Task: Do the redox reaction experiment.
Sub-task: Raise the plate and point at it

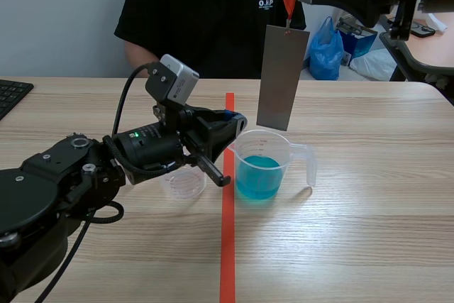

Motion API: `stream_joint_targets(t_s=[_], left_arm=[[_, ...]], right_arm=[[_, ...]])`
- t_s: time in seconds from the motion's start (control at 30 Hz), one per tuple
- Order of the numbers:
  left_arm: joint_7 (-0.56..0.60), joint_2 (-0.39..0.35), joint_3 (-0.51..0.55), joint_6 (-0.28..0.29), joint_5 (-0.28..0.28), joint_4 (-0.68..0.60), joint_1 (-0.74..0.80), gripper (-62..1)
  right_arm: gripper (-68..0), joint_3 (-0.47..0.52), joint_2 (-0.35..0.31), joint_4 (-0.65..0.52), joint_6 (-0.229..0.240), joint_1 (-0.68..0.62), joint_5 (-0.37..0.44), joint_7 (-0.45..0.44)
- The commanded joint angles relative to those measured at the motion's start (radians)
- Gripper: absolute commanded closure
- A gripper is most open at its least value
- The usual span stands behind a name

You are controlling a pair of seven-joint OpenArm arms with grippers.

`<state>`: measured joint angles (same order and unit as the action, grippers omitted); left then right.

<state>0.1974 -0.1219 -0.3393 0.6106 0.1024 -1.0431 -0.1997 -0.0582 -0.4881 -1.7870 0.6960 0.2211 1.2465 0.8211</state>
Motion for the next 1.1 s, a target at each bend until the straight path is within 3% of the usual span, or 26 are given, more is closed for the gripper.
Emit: stream_joint_targets(t_s=[0.0,1.07], left_arm=[[0.011,0.005,0.003,0.003,0.010,-0.018,-0.017,-2.7],[0.011,0.005,0.003,-0.021,0.010,-0.018,-0.017,-2.7]], right_arm=[[-1.7,0.014,-0.005,-0.017,0.000,0.023,0.023,-0.014],[-1.7,0.014,-0.005,-0.017,0.000,0.023,0.023,-0.014]])
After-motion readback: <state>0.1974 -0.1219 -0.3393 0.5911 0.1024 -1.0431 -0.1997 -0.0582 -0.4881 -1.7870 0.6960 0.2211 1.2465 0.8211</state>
